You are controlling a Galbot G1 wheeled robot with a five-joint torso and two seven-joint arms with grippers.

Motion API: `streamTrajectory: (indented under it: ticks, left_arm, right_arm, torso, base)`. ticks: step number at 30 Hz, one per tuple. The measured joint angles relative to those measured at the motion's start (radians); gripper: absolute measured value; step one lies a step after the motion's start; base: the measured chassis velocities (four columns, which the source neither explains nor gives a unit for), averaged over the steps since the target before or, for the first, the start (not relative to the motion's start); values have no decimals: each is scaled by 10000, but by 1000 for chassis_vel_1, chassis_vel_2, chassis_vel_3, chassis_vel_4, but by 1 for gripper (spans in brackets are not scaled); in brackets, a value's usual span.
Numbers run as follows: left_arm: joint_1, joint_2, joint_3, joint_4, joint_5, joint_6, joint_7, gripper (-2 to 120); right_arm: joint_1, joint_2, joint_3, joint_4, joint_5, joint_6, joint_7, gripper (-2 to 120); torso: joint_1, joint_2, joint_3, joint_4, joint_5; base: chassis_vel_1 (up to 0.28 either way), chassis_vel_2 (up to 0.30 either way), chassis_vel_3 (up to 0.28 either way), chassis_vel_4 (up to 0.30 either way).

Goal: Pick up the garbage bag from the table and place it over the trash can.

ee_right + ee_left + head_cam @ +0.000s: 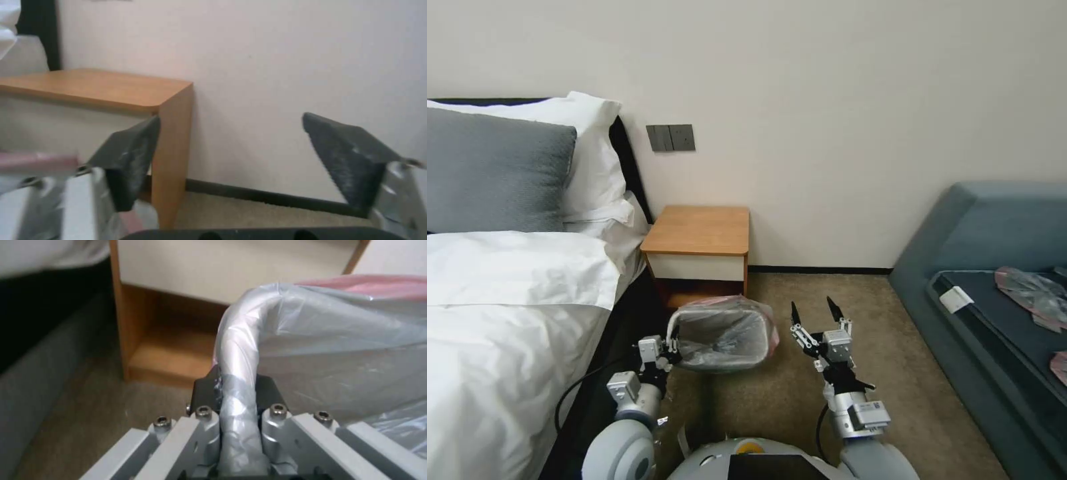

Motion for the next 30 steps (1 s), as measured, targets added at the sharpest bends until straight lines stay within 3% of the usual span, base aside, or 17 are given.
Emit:
streamTrajectory:
  ticks: [7, 16, 30]
  left_arm:
    - [-27, -88, 622, 301, -12, 306, -316, 5]
    - [-44, -316, 1001, 1029, 3, 250, -584, 5]
    - [-303, -539, 1179, 1521, -598, 428, -869, 5]
  right_arm:
    - [-6, 69, 131, 121, -2, 12, 29, 100]
    - [-34, 133, 84, 161, 14, 17, 53, 100]
    - [-12, 272, -139, 50, 13, 101, 97, 100]
  torso:
    - [1, 0, 0, 0, 1]
    - [1, 0, 0, 0, 1]
    - [1, -1, 0, -1, 1]
  base:
    - [0, 0, 0, 0]
    - [0, 0, 0, 0]
    - [0, 0, 0, 0]
